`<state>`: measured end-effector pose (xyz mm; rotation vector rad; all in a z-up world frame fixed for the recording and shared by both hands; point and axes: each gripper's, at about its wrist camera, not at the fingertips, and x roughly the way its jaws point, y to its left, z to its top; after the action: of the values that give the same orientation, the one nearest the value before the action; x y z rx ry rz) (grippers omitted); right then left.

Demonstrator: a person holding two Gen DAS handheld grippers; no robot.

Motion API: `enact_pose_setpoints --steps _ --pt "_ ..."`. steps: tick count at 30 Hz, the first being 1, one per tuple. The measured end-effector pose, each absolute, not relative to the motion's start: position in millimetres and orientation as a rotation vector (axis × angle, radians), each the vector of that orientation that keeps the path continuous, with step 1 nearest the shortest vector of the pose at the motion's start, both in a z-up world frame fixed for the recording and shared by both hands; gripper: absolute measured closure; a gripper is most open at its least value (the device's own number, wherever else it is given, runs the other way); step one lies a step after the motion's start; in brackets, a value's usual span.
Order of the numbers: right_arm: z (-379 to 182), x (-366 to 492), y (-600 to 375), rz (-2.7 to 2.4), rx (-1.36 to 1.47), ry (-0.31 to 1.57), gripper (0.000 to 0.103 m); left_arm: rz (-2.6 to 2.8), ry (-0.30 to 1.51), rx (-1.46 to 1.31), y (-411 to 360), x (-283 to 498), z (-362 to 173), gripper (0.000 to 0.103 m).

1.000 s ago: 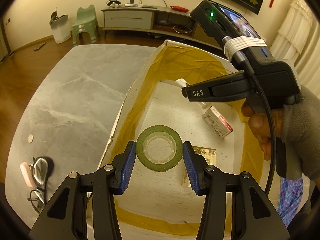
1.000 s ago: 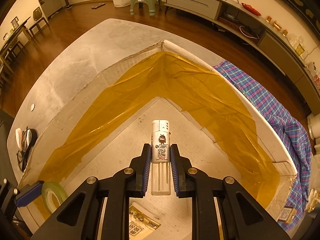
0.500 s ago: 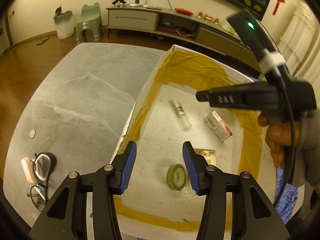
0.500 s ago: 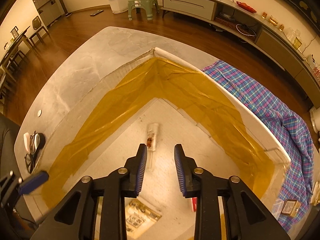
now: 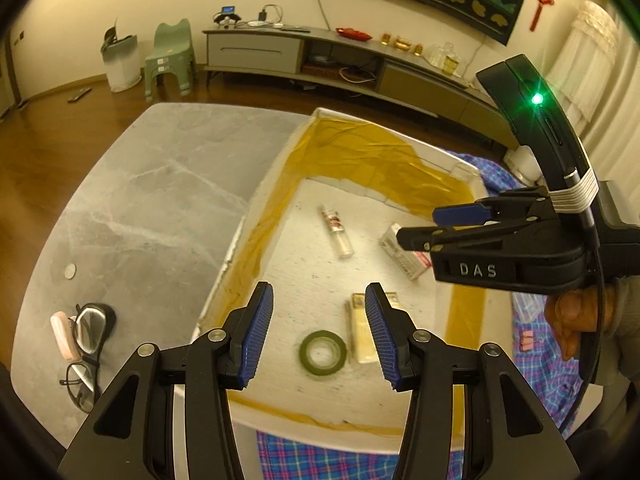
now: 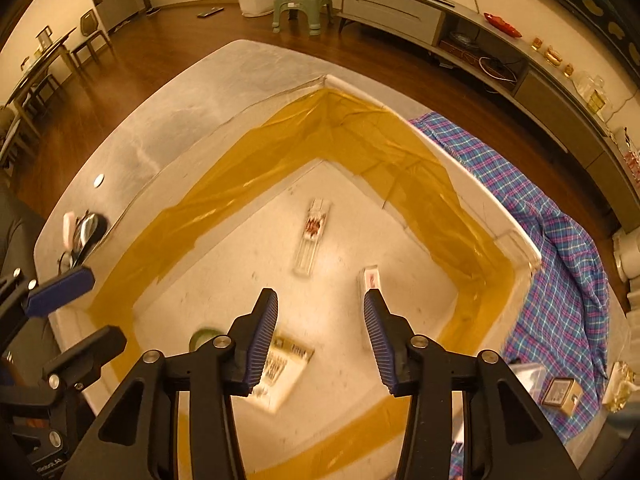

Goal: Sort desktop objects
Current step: 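Grasp the white charger with the left tool while the right grasps the clear case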

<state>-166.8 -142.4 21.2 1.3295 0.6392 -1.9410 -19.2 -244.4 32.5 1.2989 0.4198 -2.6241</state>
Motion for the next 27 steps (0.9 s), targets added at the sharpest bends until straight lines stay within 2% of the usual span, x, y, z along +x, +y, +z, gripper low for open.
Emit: enact_pose_setpoints --steps 12,21,27 --pt "41 -129 -95 -1.919 1.294 0.703 0.053 -2.698 0.303 1.309 -205 -3 50 0.052" --pt "55 -109 -45 -1.932 1.234 0.601 0.052 -2.745 0.269 1.287 -178 1 61 0.052" --pt "68 -90 5 -1.958 1.142 0.52 0.052 -2.86 0.232 1.318 -130 -2 66 0.052"
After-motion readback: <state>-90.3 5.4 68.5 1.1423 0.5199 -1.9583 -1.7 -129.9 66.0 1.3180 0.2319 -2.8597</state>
